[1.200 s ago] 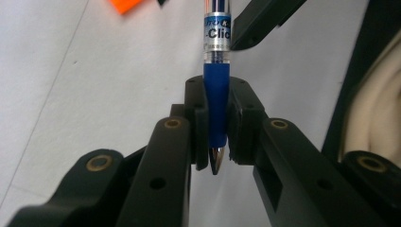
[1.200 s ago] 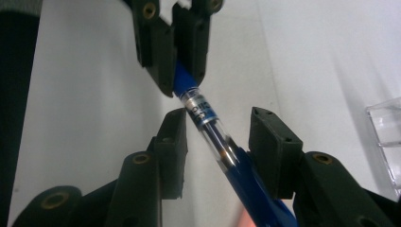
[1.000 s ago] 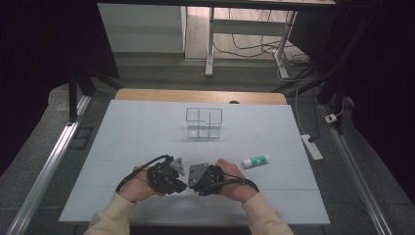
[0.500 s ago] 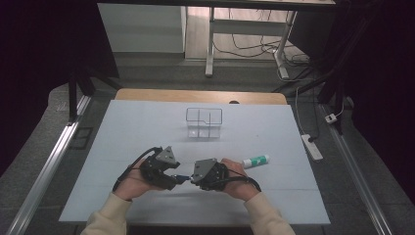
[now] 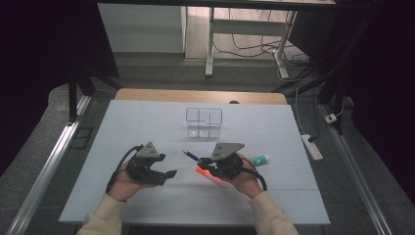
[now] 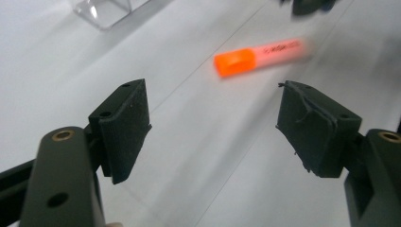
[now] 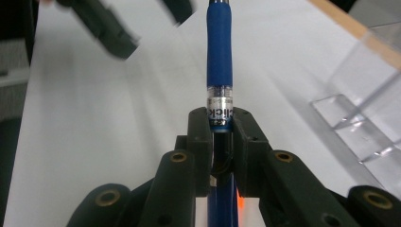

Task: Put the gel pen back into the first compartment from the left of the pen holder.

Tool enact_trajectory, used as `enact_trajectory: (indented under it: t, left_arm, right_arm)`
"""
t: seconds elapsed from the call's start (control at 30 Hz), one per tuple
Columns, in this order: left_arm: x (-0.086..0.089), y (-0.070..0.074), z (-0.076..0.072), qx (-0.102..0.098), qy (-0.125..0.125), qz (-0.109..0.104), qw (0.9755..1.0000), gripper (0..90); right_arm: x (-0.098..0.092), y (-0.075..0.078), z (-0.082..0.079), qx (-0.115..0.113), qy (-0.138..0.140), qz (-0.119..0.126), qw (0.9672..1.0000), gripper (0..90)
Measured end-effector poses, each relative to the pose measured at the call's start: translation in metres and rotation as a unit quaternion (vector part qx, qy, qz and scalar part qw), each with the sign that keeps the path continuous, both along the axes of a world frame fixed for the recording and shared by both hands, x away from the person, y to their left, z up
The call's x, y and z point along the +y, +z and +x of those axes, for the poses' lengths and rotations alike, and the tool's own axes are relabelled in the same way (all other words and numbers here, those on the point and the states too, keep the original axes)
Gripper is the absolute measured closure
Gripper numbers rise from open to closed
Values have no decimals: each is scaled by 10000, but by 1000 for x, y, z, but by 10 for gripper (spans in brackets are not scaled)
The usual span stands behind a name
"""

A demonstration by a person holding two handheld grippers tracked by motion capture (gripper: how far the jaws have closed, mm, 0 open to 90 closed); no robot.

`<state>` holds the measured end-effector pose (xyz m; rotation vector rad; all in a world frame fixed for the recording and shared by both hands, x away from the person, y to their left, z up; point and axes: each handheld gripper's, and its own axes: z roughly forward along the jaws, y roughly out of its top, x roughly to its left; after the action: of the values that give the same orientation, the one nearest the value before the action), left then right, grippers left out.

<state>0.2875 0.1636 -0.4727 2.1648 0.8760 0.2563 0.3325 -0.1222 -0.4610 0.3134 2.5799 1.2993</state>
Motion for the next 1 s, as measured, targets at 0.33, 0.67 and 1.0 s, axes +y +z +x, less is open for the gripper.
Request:
enact_trajectory:
  t: [0.33, 0.67, 1.0]
  left_arm:
    - [22, -13, -7, -137, 415, -99, 9990, 260]
    - [43, -24, -16, -130, 711, -134, 9973, 261]
    - [50, -27, -19, -188, 780, -266, 9964, 262]
  right_arm:
    - [-12, 4, 7, 134, -451, 675, 9966, 791]
    - [-18, 9, 17, 96, -735, 1224, 9897, 791]
    - [-24, 14, 22, 78, -871, 1356, 9869, 791]
